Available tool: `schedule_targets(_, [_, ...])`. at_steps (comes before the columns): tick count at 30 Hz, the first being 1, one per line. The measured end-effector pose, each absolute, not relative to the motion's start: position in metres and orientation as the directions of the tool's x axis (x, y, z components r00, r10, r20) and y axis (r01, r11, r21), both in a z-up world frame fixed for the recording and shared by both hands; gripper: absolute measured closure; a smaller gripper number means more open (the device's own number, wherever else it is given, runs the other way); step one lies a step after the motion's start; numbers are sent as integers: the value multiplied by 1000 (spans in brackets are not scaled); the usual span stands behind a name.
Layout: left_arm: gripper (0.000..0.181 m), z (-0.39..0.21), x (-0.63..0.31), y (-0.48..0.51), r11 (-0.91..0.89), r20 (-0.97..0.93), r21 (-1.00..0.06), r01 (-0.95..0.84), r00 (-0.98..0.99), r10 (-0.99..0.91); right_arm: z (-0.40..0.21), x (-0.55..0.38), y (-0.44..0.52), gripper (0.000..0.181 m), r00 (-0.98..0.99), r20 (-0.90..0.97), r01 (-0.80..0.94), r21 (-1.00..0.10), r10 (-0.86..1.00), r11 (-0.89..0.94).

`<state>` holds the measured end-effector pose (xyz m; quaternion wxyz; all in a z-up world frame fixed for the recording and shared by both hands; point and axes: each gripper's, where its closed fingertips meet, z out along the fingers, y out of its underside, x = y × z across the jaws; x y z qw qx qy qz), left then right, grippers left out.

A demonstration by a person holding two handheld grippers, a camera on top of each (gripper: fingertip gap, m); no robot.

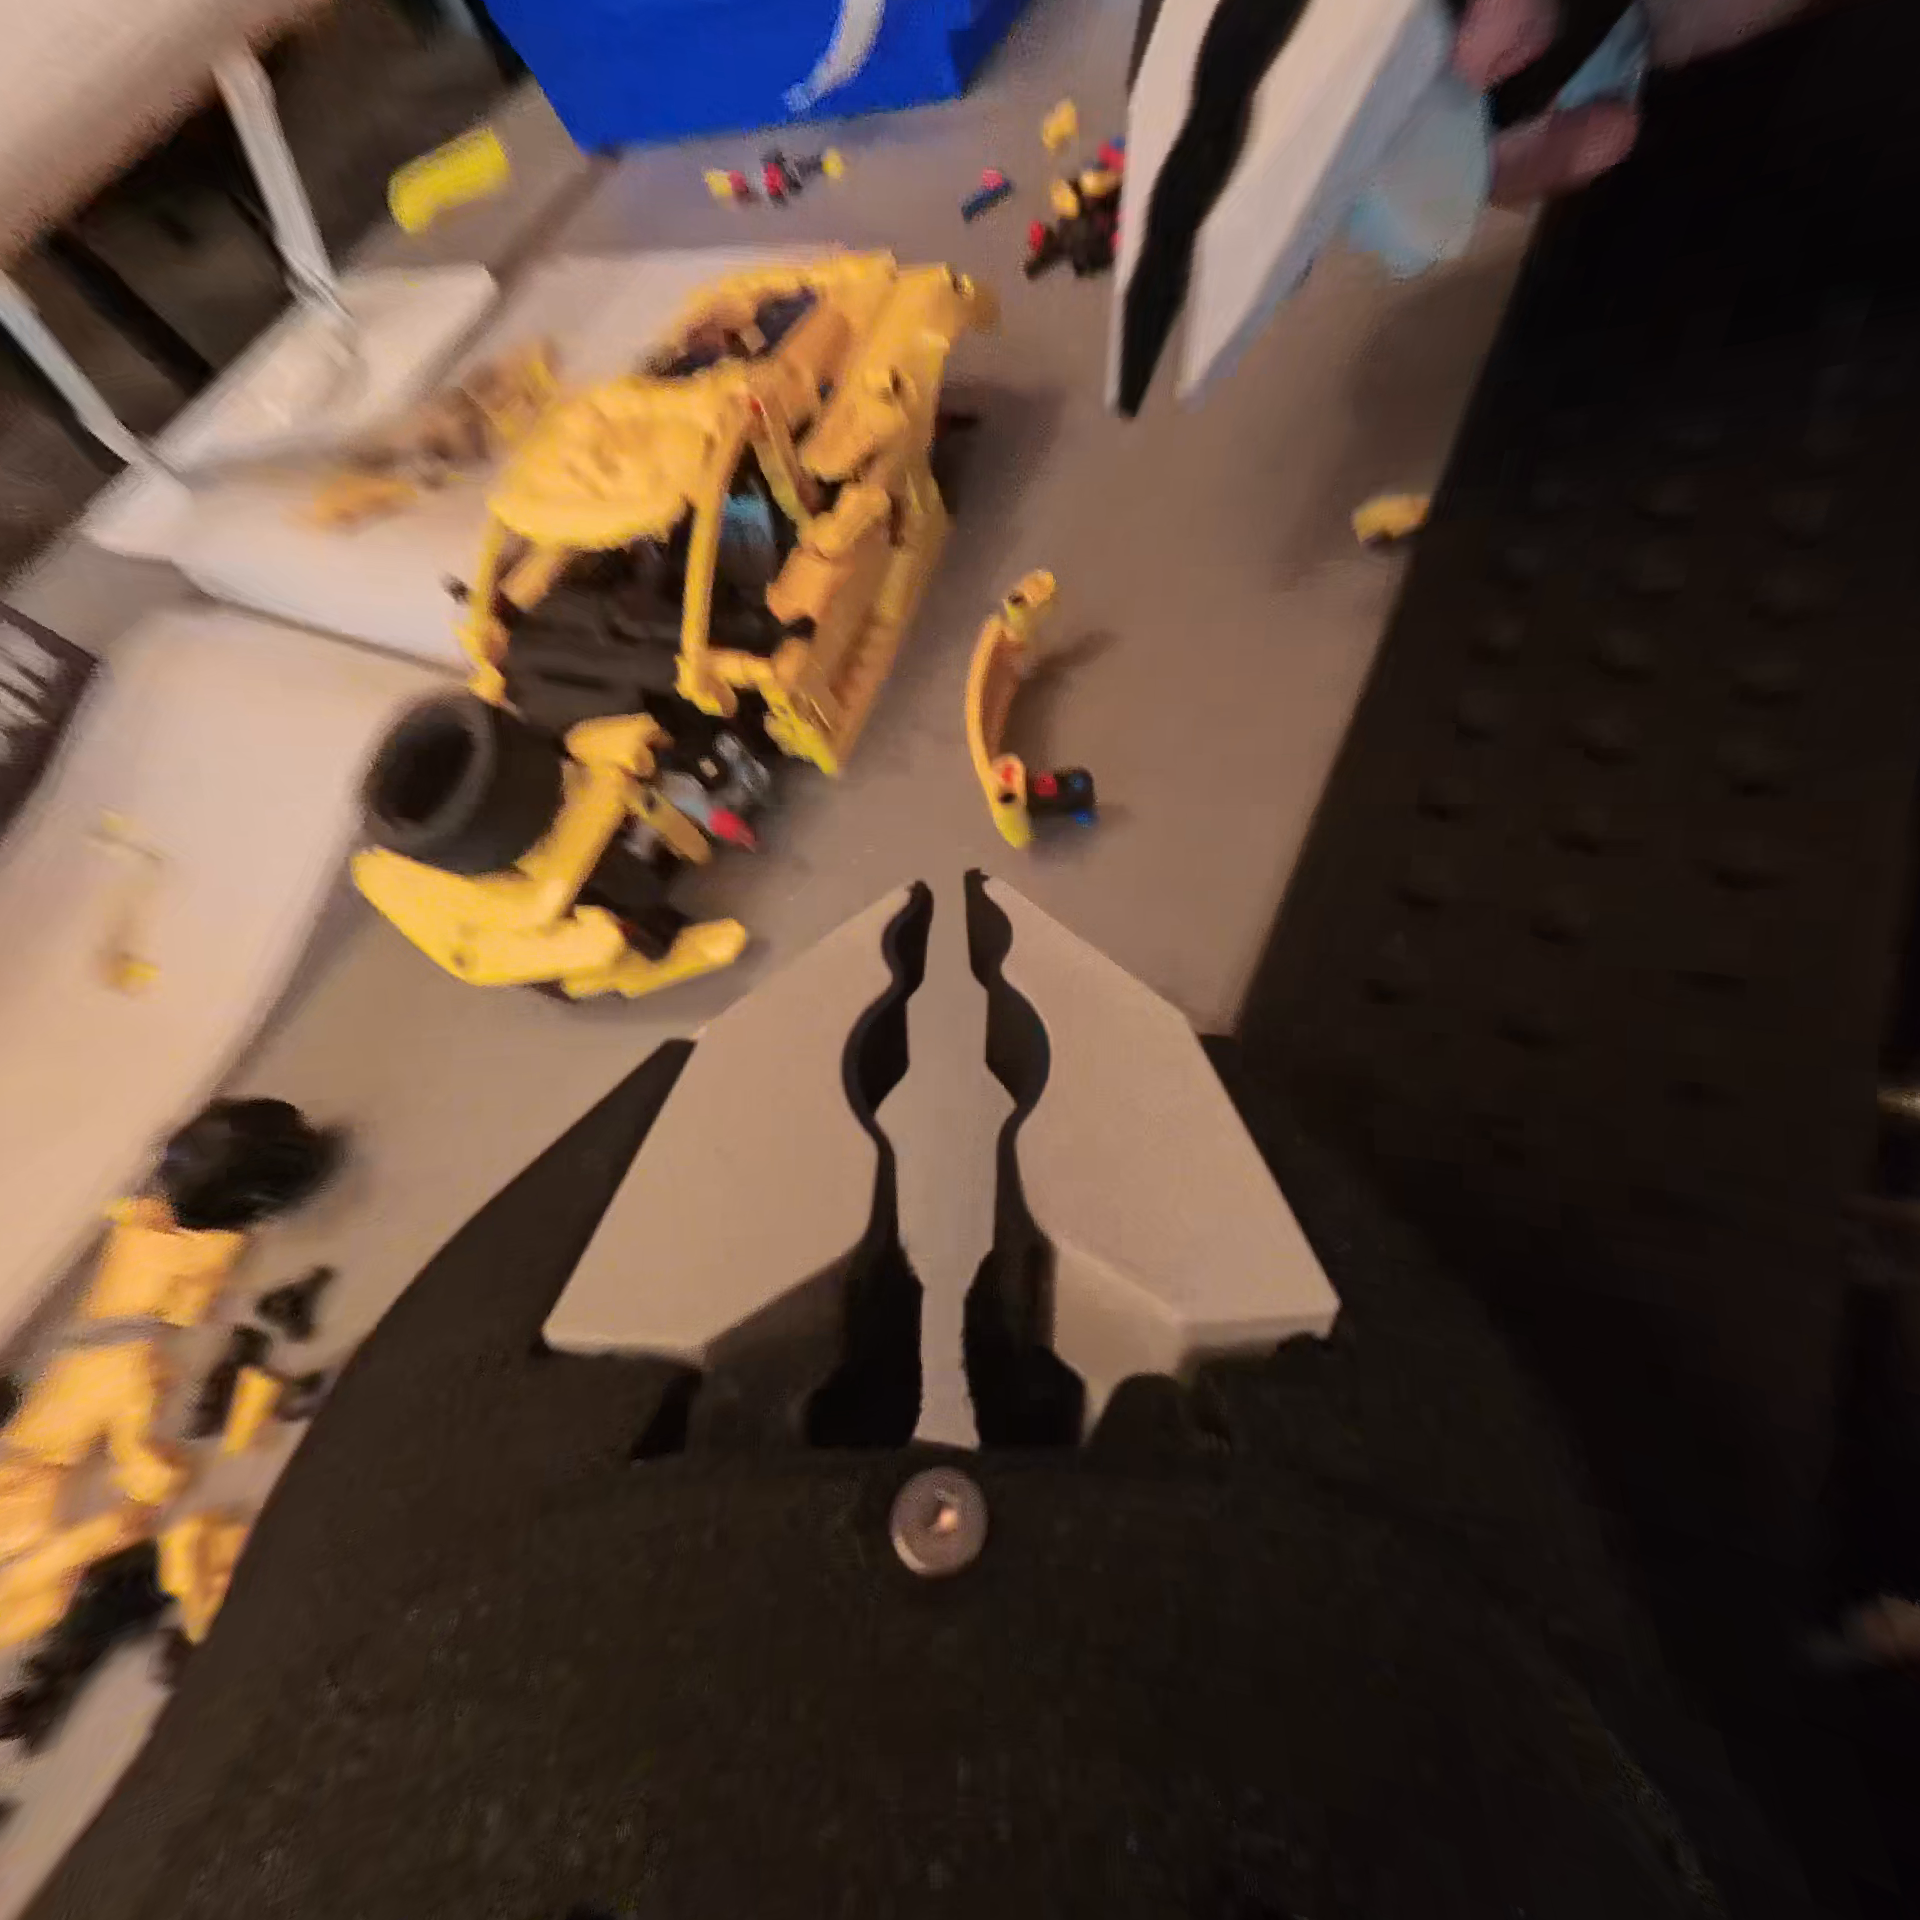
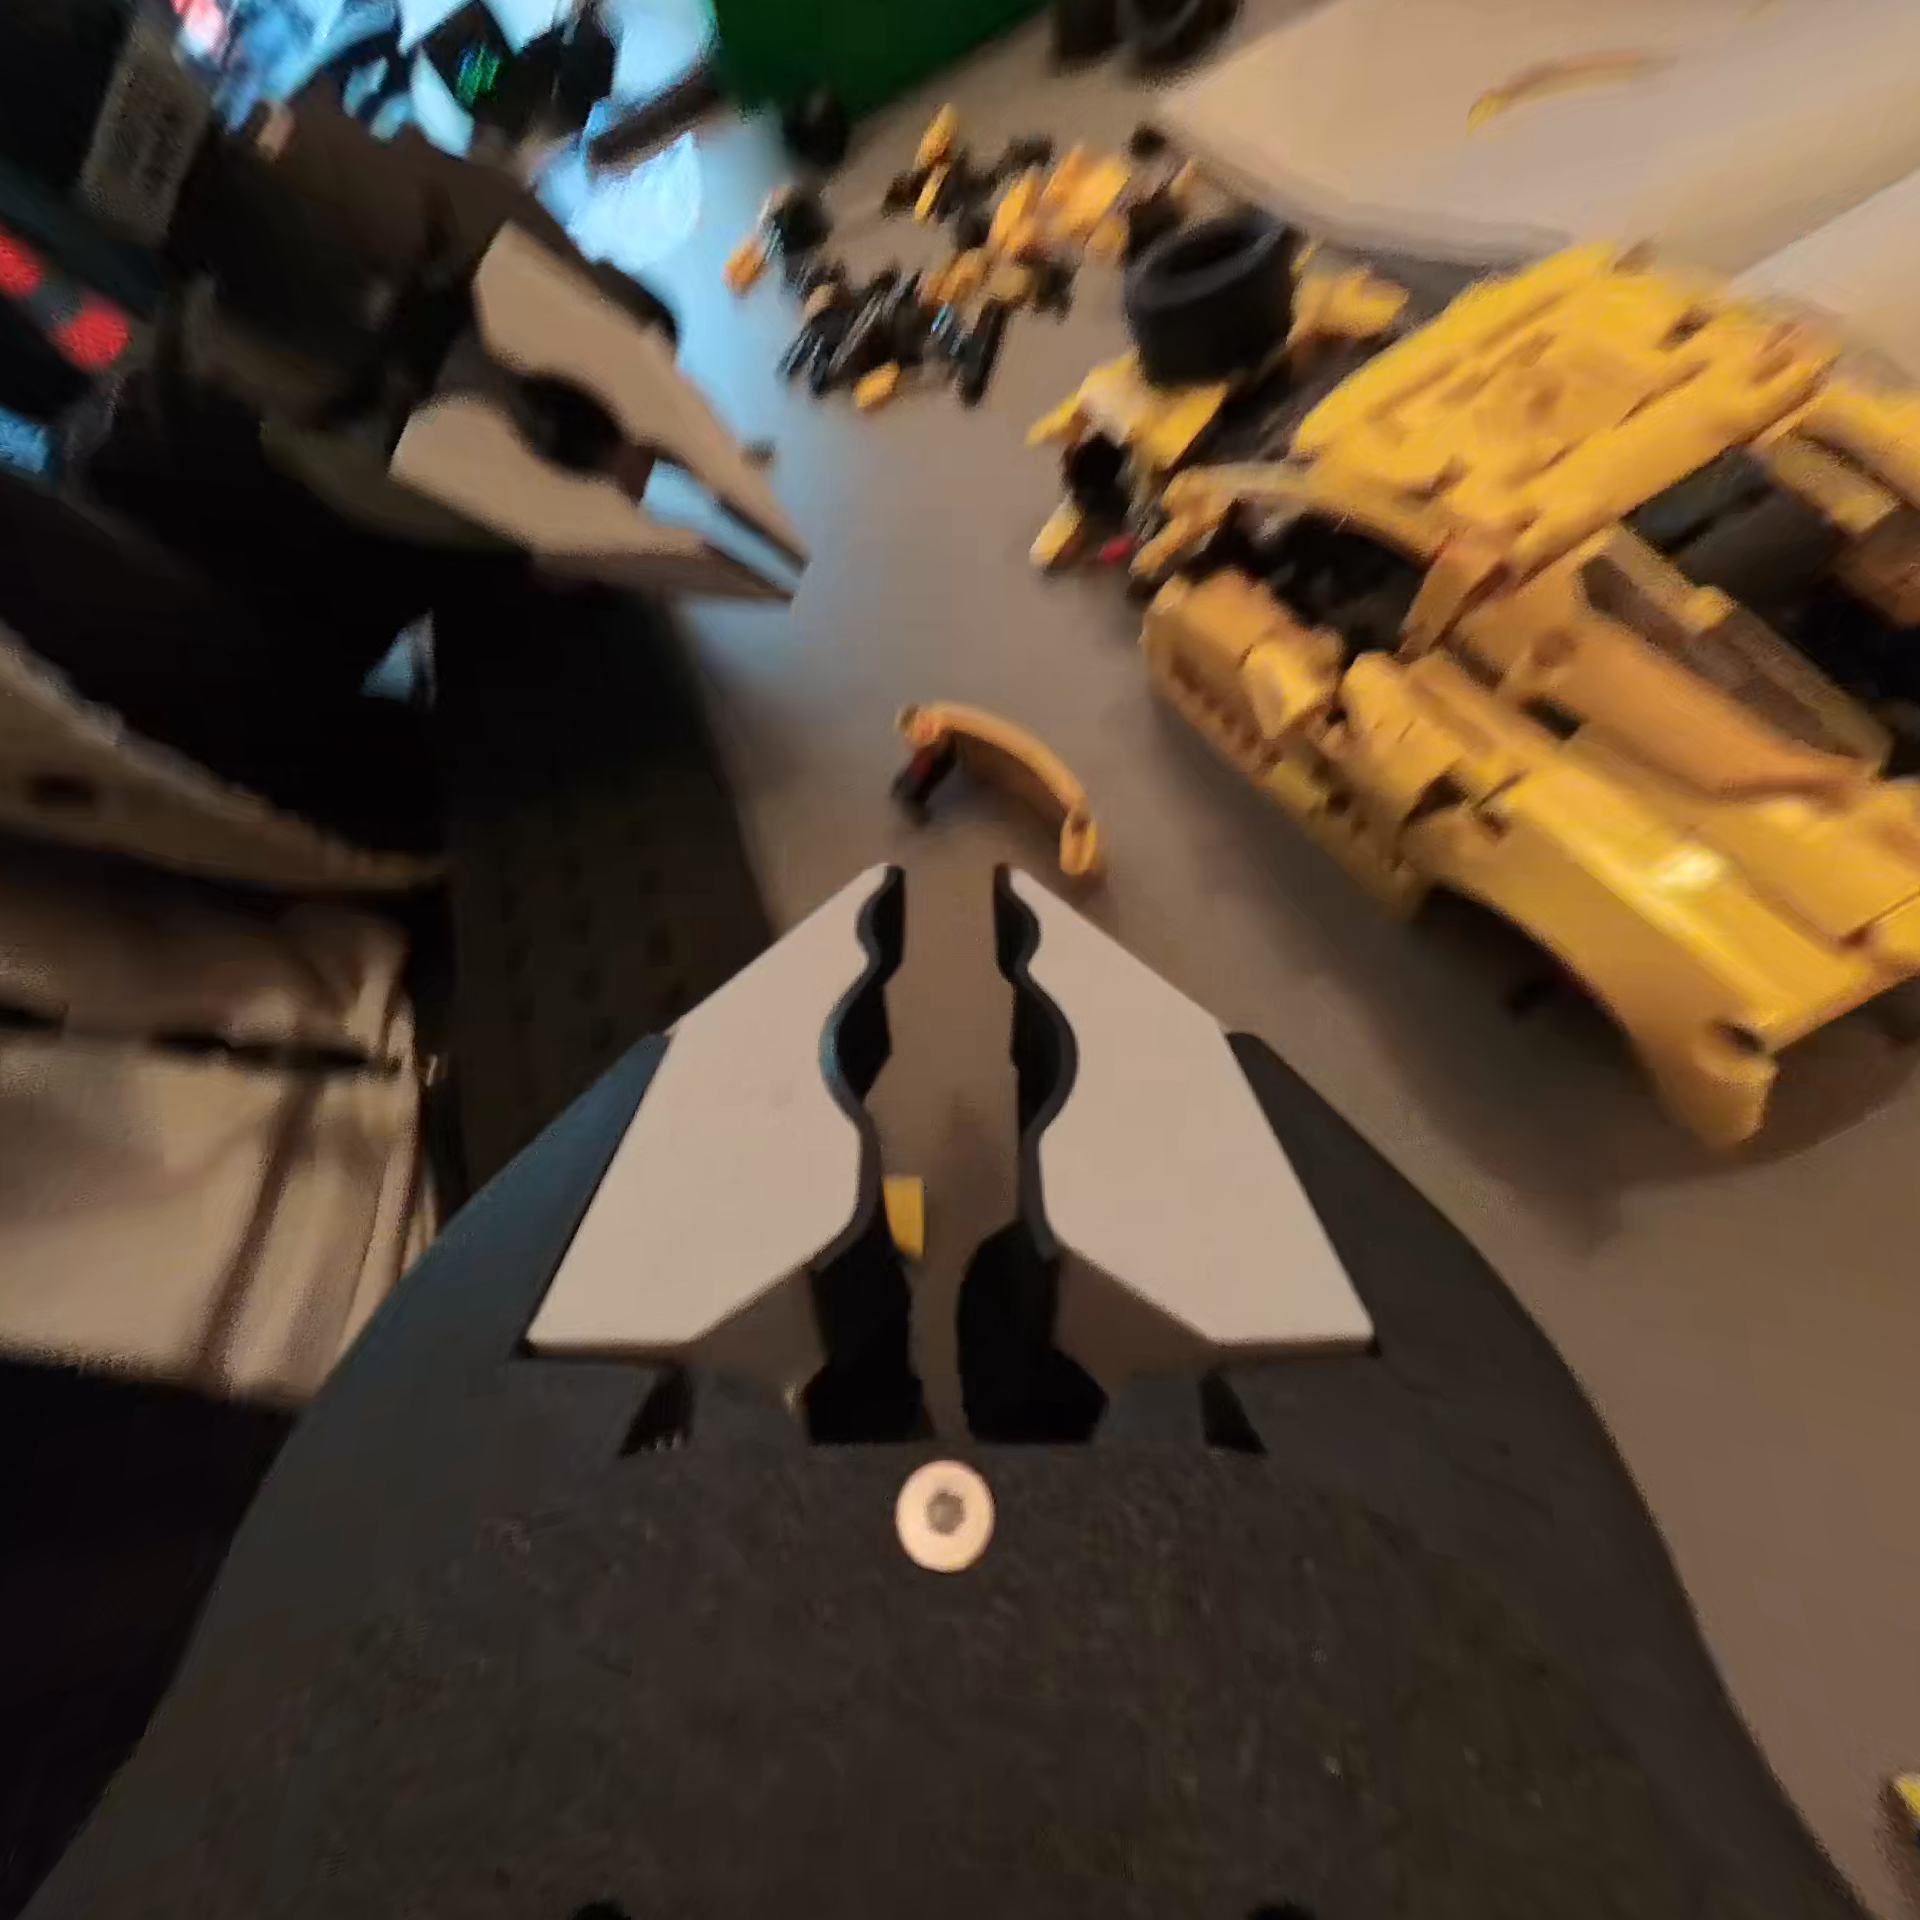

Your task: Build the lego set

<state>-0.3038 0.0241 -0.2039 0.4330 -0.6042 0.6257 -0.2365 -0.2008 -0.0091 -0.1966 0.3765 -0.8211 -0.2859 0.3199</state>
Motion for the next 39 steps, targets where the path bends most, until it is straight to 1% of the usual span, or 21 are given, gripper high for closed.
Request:
schedule_targets(2, [173, -214, -310, 22, 119, -211, -817, -565, 99, -973, -214, -192, -34, 161, 583, -291, 323, -774, 759, -545])
schedule_targets(4, [173, -211, -309, 21, 143, -231, -822, -551, 95, -968, -227, -183, -47, 162, 582, -257, 393, -741, 771, -544])
schedule_targets(6, [173, -207, -304, 19, 155, -233, -838, -524, 86, -969, -228, -175, -53, 165, 594, -234, 423, -723, 770, -547])
schedule_targets(8, [173, -211, -300, 17, 159, -233, -828, -538, 72, -970, -230, -161, -54, 166, 622, -194, 455, -699, 759, -551])
schedule_targets(11, [173, -213, -299, 16, 196, -277, -813, -549, 68, -959, -233, -153, -59, 166, 618, -190, 485, -672, 763, -560])
schedule_targets(15, [173, -209, -297, 15, 197, -272, -830, -522, 71, -960, -253, -160, -65, 163, 559, -146, 609, -596, 816, -524])
schedule_targets(17, [173, -206, -297, 14, 179, -248, -841, -510, 70, -966, -254, -168, -63, 164, 528, -169, 617, -597, 832, -512])
schedule_targets(18, [173, -204, -297, 13, 164, -229, -850, -501, 71, -971, -254, -171, -62, 164, 512, -178, 621, -599, 840, -505])
schedule_targets(19, [173, -201, -297, 10, 144, -202, -861, -488, 68, -977, -255, -172, -61, 169, 501, -175, 632, -596, 848, -496])
schedule_targets(21, [172, -192, -294, 3, 85, -127, -890, -448, 63, -990, -254, -173, -58, 171, 470, -125, 664, -601, 874, -444])
schedule_targets(24, [170, -175, -285, -12, -62, 57, -935, -350, 25, -998, -242, -179, -47, 178, 427, 58, 702, -650, 902, -290])
schedule_targets(26, [170, -168, -277, -18, -178, 186, -935, -307, 5, -983, -228, -189, -41, 181, 403, 186, 708, -684, 896, -177])
schedule_targets(28, [168, -171, -270, -19, -246, 258, -918, -310, 2, -966, -222, -197, -37, 181, 396, 242, 713, -689, 886, -130])
schedule_targets(30, [164, -176, -265, -22, -252, 274, -905, -343, -17, -961, -227, -196, -32, 181, 424, 222, 714, -678, 878, -174])
schedule_targets(32, [162, -181, -262, -23, -227, 254, -897, -380, -22, -967, -222, -199, -26, 181, 486, 126, 625, -742, 865, -243])
schedule_targets(33, [161, -185, -262, -22, -209, 235, -891, -402, -15, -972, -223, -202, -28, 181, 491, 49, 591, -752, 870, -291])
schedule_targets(34, [161, -188, -263, -21, -193, 217, -888, -418, -9, -976, -226, -204, -33, 181, 477, -12, 585, -742, 879, -327])
schedule_targets(36, [161, -189, -264, -17, -186, 205, -889, -419, 0, -979, -233, -206, -36, 180, 453, -27, 607, -723, 891, -331])
schedule_targets(37, [161, -188, -264, -17, -192, 212, -892, -410, -5, -977, -237, -208, -39, 170, 434, -36, 622, -711, 900, -328])
schedule_targets(39, [161, -185, -265, -17, -199, 223, -897, -395, -14, -975, -246, -213, -41, 161, 401, -48, 664, -672, 915, -327])
